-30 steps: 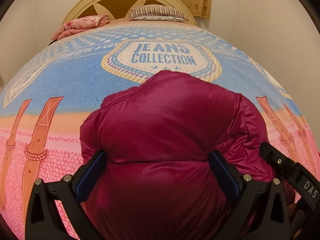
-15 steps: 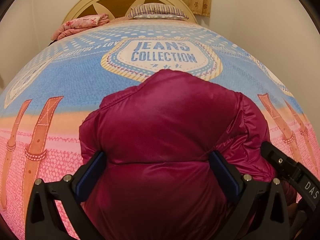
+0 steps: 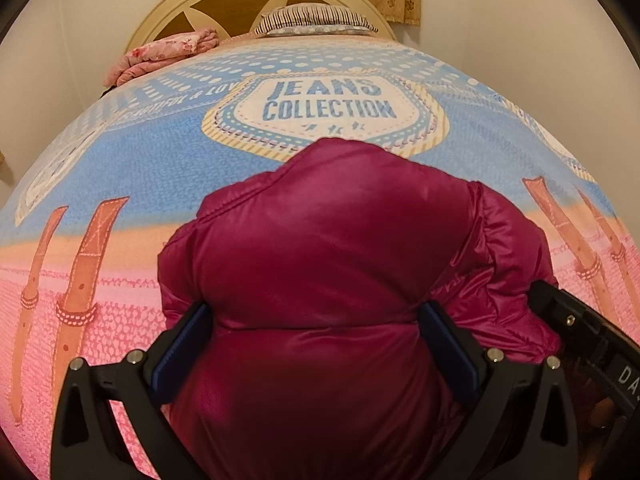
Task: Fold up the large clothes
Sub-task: 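Press the folded magenta jacket bundle with both tools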
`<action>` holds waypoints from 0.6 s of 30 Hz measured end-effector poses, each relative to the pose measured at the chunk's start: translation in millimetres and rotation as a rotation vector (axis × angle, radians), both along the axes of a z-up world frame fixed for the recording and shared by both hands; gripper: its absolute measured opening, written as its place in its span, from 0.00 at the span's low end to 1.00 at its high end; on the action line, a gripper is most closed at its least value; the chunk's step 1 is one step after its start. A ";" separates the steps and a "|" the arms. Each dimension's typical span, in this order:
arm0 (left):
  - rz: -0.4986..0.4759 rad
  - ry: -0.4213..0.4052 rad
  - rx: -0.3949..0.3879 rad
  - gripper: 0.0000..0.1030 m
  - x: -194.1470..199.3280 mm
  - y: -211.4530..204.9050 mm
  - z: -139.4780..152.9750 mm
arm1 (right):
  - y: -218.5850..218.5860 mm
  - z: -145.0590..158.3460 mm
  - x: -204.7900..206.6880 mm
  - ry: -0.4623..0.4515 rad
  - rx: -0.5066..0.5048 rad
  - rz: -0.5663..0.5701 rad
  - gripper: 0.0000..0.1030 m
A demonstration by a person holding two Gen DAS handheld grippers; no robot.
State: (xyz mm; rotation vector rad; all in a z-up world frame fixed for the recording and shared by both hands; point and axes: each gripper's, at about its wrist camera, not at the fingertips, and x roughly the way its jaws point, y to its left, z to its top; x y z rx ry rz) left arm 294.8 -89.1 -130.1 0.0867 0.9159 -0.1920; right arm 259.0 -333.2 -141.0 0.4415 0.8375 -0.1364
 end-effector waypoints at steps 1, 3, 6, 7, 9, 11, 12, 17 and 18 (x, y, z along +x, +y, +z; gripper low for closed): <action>0.000 -0.002 0.002 1.00 -0.3 0.2 -0.2 | 0.6 0.4 -0.2 0.001 -0.003 0.003 0.48; 0.001 -0.004 0.007 1.00 -0.6 -0.4 -0.4 | 2.1 0.2 -1.8 -0.002 -0.017 0.008 0.48; 0.003 -0.005 0.013 1.00 -0.6 -1.1 -0.6 | 2.8 -2.1 -1.7 -0.007 -0.015 0.008 0.48; 0.004 -0.005 0.014 1.00 -0.4 -1.7 -0.6 | 2.9 -2.7 -1.5 -0.011 -0.015 0.008 0.49; 0.005 -0.006 0.016 1.00 -0.6 -2.3 -0.8 | 3.2 -4.3 -3.6 -0.025 -0.021 0.004 0.49; 0.004 -0.006 0.018 1.00 -0.5 -2.4 -0.8 | 3.4 -5.1 -4.0 -0.032 -0.024 0.003 0.49; 0.004 -0.007 0.018 1.00 -0.6 -2.1 -0.7 | 2.9 -5.3 -4.3 -0.033 -0.023 0.002 0.49; 0.004 -0.010 0.022 1.00 -1.7 -1.2 0.4 | 0.8 -7.2 -4.8 -0.046 -0.002 0.001 0.49; 0.004 -0.010 0.022 1.00 -1.5 -1.7 0.6 | 0.0 -7.6 -5.0 -0.048 0.003 0.002 0.49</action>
